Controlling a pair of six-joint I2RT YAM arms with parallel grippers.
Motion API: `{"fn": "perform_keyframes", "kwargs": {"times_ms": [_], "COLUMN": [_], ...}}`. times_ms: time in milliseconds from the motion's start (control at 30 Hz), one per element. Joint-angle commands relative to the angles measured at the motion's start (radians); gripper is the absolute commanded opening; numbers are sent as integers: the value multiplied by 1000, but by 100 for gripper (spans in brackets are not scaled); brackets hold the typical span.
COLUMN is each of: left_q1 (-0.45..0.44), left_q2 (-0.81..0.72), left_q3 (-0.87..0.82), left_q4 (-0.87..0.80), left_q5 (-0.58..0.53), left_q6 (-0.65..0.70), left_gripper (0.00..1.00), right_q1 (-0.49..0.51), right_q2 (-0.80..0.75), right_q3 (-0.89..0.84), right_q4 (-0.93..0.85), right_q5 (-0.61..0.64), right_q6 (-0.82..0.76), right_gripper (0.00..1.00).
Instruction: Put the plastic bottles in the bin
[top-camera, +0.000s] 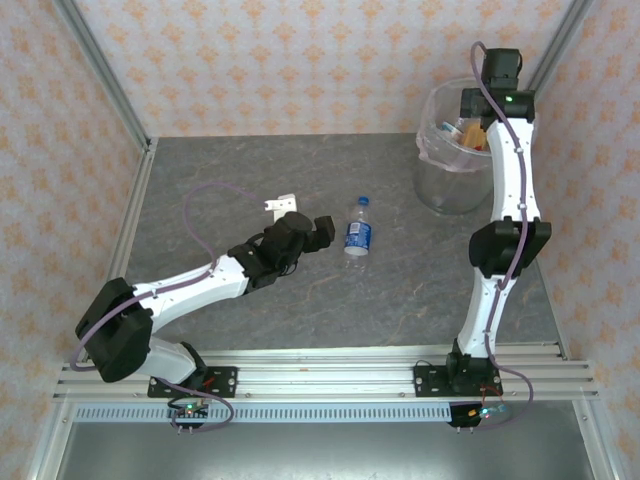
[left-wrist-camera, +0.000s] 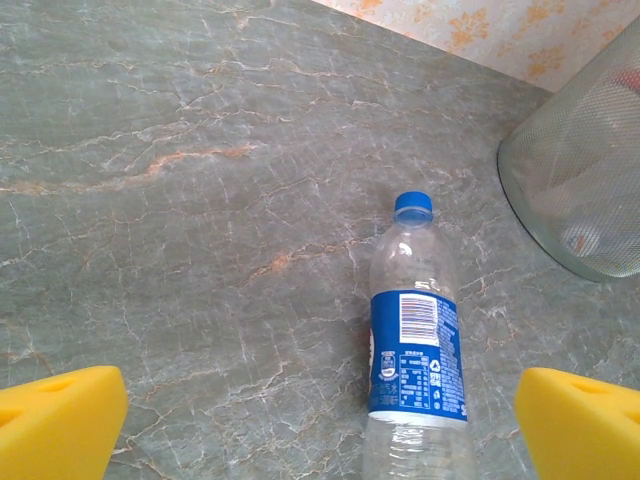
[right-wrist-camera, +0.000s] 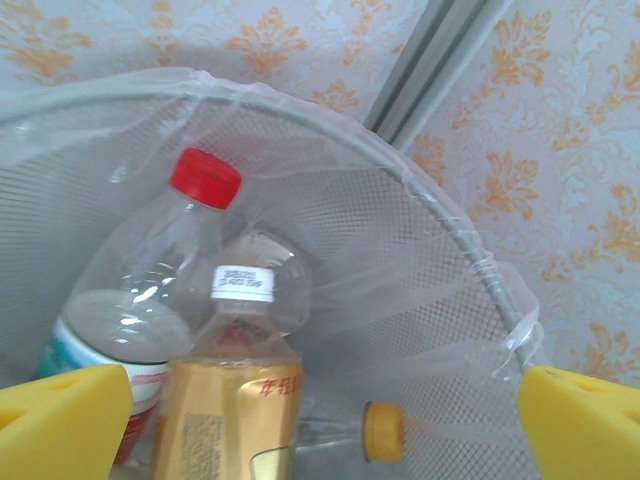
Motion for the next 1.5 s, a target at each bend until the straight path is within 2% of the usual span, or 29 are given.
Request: {"fn": "perform_keyframes", "kwargs": {"times_ms": [0,133,200,333,500,633,867,1033,1267,1467], "left_q1": [10,10,11,14,28,39,42,52,63,63], "left_q2": [-19,-13,-15,-18,-56,-87,-162,-212,-242,-246], "left_q3": [-17,-24,-40,-42,-90,-120,-188,-202,-191,-207], "left_q4": [-28,-17,11,4,27,21,23,-11,-89,-83], "left_q5": [-28,-10,0,-8,-36,-62,-173,-234,-310,-348], "left_q6": [-9,-19,-30,-57,-79,-73,-74,-45,-36,-46], "left_gripper": [100,100,100,100,100,100,100,100,100,100], "right_q1": [-5,-4,4,70,187,243,283,306,350,417], "right_q2": [-94,-143,-168,-239,-376,-479,-645,-732,-776,-735], "right_q3": [1,-24,-35,-131,-385,-591,-934,-1135,-1319,-1413], "right_q4": [-49,-77,-98,-68,92,195,319,371,435,519], "right_q5": [-103,-200,-294,-375,-380,-370,-399,-370,-318,-296], "right_q6": [72,157,241,306,337,362,416,521,627,711], "right_gripper": [99,99,99,99,99,99,99,99,99,99]}}
